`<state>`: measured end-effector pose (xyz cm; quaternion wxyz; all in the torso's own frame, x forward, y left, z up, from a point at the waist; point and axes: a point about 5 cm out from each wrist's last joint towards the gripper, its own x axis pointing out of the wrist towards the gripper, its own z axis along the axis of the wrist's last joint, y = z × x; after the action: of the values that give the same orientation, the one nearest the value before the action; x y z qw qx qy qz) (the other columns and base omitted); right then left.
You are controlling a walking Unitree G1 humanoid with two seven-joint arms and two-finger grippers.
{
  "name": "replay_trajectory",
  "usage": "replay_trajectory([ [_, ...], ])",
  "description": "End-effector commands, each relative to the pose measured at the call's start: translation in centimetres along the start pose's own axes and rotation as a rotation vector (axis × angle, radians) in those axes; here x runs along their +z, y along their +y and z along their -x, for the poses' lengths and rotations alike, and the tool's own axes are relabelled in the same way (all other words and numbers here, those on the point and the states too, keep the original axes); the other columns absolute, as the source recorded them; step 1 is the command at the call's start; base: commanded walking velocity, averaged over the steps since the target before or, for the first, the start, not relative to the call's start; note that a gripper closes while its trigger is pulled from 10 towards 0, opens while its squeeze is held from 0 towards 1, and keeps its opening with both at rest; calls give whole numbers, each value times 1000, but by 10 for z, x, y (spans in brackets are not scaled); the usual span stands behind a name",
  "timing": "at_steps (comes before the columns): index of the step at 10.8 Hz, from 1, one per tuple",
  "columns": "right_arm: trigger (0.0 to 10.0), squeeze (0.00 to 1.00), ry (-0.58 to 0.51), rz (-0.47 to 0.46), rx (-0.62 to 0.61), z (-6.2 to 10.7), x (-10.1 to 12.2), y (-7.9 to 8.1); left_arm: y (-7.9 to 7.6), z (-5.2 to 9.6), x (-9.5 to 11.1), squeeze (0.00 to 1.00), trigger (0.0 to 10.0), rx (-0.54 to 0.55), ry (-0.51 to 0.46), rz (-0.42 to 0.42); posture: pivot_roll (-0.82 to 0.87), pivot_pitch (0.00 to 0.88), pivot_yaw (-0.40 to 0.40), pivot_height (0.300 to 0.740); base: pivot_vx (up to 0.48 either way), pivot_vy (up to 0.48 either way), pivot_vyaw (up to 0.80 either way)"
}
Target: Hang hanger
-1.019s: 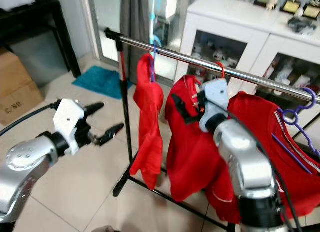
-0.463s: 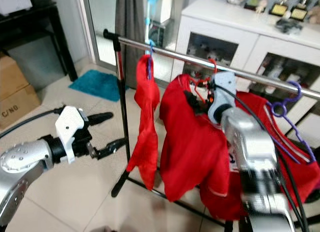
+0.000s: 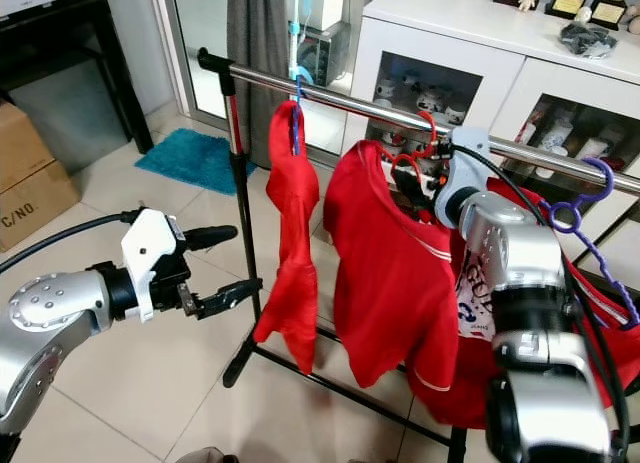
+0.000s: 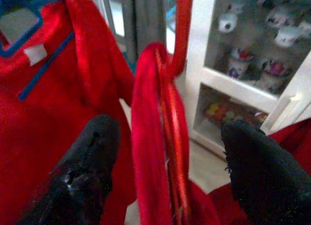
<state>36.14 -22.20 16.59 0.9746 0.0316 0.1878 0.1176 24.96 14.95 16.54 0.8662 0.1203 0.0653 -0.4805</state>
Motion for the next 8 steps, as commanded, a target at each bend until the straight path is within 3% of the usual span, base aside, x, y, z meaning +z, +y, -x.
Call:
replay_trajectory([
  [1,0,0,10,-11,19,0,5,-2,0,-1,2,302,10000,-25,-10,-8,-46,0,-32,740,0,0,0],
  [3,0,0,27,-20,27,-2,5,-7,1,-2,-2,302,10000,-36,-10,-4,-52,0,-34,740,0,0,0],
  [8,0,0,48,-15,67,-11,2,-2,1,-3,-4,302,10000,-51,-10,-12,-52,0,-33,740,0,0,0],
])
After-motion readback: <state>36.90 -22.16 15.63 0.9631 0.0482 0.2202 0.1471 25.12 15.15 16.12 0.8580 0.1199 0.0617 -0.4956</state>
